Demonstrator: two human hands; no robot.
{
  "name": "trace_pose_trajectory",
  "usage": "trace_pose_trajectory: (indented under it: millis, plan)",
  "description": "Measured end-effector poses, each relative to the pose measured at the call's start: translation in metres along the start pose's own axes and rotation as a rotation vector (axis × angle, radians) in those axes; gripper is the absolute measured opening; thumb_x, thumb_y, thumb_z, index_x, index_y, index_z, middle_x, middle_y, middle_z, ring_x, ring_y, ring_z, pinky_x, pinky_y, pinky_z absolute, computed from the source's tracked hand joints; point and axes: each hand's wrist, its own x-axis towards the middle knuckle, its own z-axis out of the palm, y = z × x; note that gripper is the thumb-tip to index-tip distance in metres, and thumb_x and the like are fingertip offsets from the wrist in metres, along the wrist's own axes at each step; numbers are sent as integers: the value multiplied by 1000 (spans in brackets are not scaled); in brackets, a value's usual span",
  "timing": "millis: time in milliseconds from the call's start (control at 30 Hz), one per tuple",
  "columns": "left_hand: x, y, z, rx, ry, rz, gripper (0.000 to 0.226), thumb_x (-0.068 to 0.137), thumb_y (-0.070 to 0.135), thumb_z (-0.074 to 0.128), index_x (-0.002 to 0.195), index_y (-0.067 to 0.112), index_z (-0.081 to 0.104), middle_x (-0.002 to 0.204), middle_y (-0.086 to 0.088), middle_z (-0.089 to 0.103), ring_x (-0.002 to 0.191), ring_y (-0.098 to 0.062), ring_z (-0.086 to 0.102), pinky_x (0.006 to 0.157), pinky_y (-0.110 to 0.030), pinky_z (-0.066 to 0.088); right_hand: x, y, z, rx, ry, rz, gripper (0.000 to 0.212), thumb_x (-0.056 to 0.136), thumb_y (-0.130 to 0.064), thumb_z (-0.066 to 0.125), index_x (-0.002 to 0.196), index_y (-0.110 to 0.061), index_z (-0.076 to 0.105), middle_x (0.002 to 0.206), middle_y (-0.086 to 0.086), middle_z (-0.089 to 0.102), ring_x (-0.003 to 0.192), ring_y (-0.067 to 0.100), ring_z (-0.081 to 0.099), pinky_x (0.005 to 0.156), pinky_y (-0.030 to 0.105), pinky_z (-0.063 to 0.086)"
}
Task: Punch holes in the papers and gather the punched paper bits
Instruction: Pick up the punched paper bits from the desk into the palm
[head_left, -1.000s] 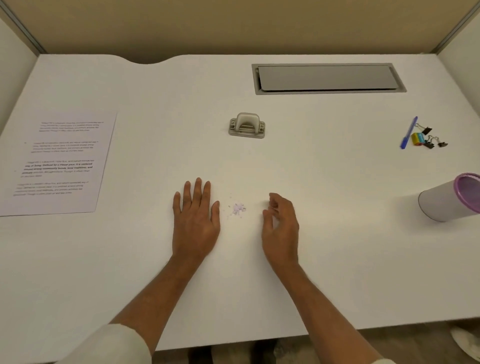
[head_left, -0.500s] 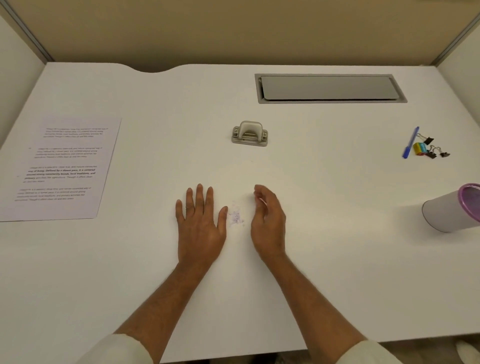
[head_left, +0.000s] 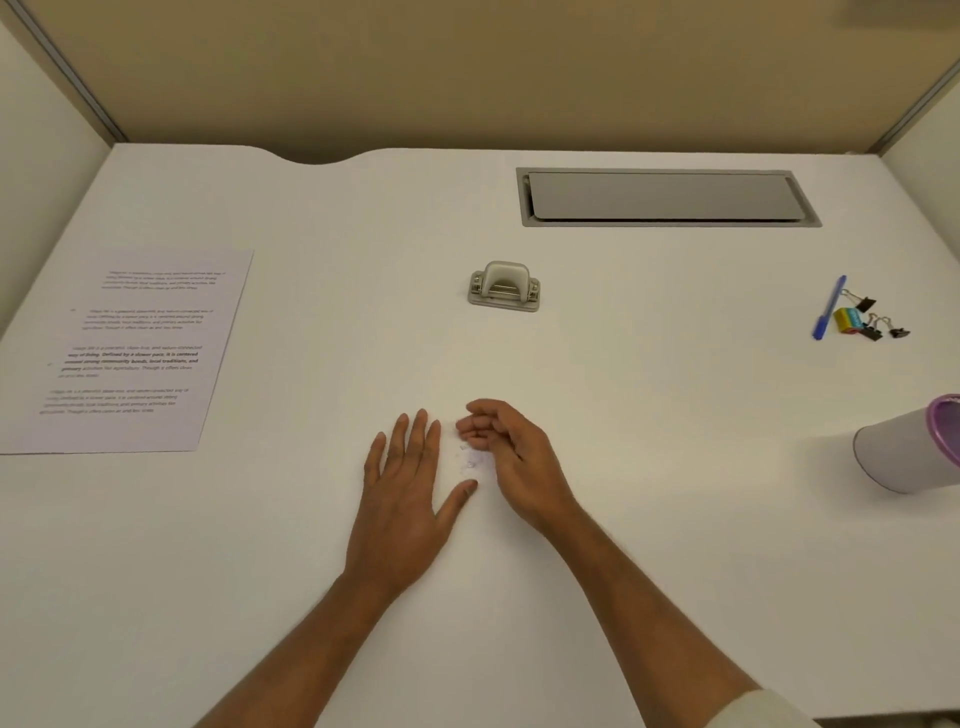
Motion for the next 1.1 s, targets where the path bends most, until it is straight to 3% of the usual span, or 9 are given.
trace_pose_trajectory:
  millis: [133,267,467,667,867,1100]
  plan:
    - [-9,23,6,57,-20,-110,72,102,54,23,156,8,11,166,-10,9,153,-22,2,121,-52,15,-26,6,-21,187,378,46,41,101,8,38,122,-17,62,115,-2,72,113,14,67,101,29,52]
    - [-1,43,10,65,-21,-181,74,102,54,22,156,5,12,165,-14,11,153,-26,4,122,-53,12,-47,15,-9,161,497,96,41,102,6,36,127,-18,58,120,-3,68,113,13,64,103,33,51]
    - [11,63,10,26,-68,-185,71,102,52,15,156,7,5,165,-12,2,153,-25,-3,122,-53,7,-42,7,18,122,435,112,44,101,7,37,130,-20,57,123,-8,66,116,7,61,105,26,48]
    - [-22,58,8,24,-51,-191,76,101,55,23,155,4,8,165,-15,7,153,-27,1,122,-53,13,-56,12,-6,82,425,113,36,101,-2,50,127,-26,56,115,-10,67,110,9,65,98,24,53]
    - [-14,65,8,52,-79,-179,66,103,45,19,156,7,8,165,-14,6,153,-29,0,122,-55,9,-56,17,-1,-119,243,-17,59,86,12,62,136,-19,53,117,-1,59,107,9,61,90,15,52]
    - [-12,64,7,38,-76,-133,58,104,31,26,155,7,15,164,-14,10,153,-30,1,121,-56,10,-35,13,8,-185,194,-83,48,91,4,62,133,-19,55,114,-2,58,103,7,60,89,16,53]
